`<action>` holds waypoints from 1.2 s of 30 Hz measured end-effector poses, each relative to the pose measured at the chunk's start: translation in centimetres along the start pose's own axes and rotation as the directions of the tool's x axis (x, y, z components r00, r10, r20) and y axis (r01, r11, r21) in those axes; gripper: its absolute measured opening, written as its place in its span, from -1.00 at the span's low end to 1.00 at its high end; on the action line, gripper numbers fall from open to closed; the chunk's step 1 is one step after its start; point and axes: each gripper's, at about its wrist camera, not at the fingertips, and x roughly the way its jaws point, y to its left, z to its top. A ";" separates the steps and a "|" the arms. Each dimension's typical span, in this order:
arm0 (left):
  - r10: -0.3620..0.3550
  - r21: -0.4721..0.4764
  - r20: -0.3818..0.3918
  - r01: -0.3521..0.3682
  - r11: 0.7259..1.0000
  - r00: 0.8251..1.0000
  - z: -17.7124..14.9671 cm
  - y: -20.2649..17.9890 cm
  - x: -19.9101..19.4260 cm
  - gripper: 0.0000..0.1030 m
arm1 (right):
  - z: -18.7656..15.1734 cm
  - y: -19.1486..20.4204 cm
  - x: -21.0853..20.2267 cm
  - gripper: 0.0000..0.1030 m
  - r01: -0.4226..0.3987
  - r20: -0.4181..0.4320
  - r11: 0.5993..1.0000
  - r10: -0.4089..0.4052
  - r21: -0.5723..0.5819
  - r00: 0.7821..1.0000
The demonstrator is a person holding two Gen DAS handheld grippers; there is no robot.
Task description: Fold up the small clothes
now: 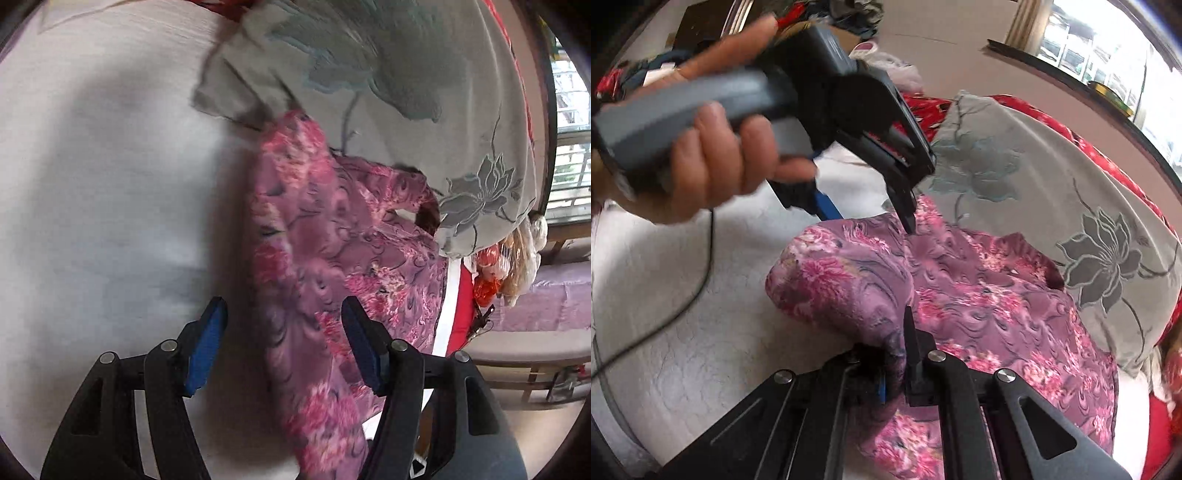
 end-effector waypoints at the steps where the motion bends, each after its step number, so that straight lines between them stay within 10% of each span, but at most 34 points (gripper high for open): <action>1: 0.011 0.010 -0.005 -0.011 1.000 1.000 0.0 -0.5 0.4 0.23 | -0.2 -0.1 -0.3 -0.90 -0.002 0.002 1.000 0.002 0.009 1.000; 5: 0.051 0.051 0.021 -0.052 0.997 0.998 -0.2 -2.5 1.1 0.08 | -0.3 -1.2 -0.9 -0.90 -0.017 0.014 0.999 0.016 0.051 1.000; 8: 0.083 0.110 0.071 -0.091 0.990 0.994 -0.5 -4.4 0.7 -0.80 | -0.8 -2.1 -1.5 -0.90 -0.034 0.024 0.995 0.032 0.098 0.999; 36: 0.046 0.272 0.227 -0.109 0.956 0.973 -7.1 -23.8 0.1 -0.83 | -8.6 -16.7 -12.4 -0.90 -0.205 0.218 0.776 0.089 0.596 0.972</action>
